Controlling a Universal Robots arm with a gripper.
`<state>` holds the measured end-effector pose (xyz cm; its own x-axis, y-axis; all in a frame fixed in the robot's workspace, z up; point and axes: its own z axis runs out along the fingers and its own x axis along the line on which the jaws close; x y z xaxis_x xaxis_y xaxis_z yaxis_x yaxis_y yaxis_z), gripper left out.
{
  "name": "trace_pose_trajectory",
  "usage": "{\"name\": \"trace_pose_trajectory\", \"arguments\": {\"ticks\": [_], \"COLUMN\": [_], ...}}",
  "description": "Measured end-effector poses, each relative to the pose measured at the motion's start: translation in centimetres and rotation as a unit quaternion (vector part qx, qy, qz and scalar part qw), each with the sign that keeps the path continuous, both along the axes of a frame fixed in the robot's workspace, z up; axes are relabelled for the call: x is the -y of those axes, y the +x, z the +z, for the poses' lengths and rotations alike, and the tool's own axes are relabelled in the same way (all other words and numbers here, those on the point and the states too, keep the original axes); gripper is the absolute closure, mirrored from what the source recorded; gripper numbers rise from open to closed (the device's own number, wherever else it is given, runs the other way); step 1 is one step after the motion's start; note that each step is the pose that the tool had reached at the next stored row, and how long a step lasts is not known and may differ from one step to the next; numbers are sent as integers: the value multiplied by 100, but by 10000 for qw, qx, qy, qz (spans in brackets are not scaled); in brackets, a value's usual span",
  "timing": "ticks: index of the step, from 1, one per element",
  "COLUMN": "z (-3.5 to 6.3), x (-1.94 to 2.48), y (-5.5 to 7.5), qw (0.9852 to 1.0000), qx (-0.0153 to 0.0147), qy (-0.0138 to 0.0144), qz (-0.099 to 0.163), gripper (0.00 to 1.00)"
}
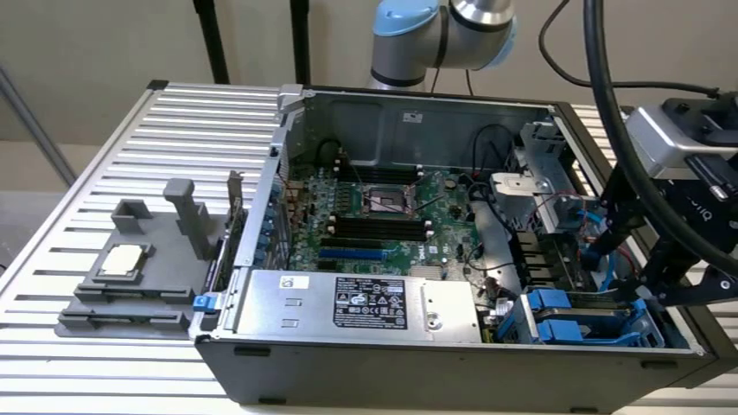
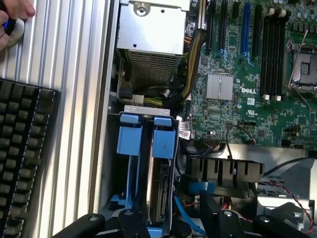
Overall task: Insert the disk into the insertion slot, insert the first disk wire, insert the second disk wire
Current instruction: 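Insert the first disk wire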
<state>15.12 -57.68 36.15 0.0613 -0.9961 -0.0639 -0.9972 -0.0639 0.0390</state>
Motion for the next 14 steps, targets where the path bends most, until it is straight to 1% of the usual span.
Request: {"name": "trace_pose_trajectory", "arguments": {"ticks": [2, 4, 10, 12, 14], "z": [-2, -6, -15, -15, -8], "x": [-17, -46, -173, -174, -162], "y": [0, -1, -23, -23, -23], "qw": [10000, 10000, 10000, 10000, 10000], "qx": [0, 0, 0, 0, 0], "qy": [-1, -2, -5, -5, -7], "qz": [7, 12, 67, 80, 83], "gripper": [45, 45, 45, 45, 45]}}
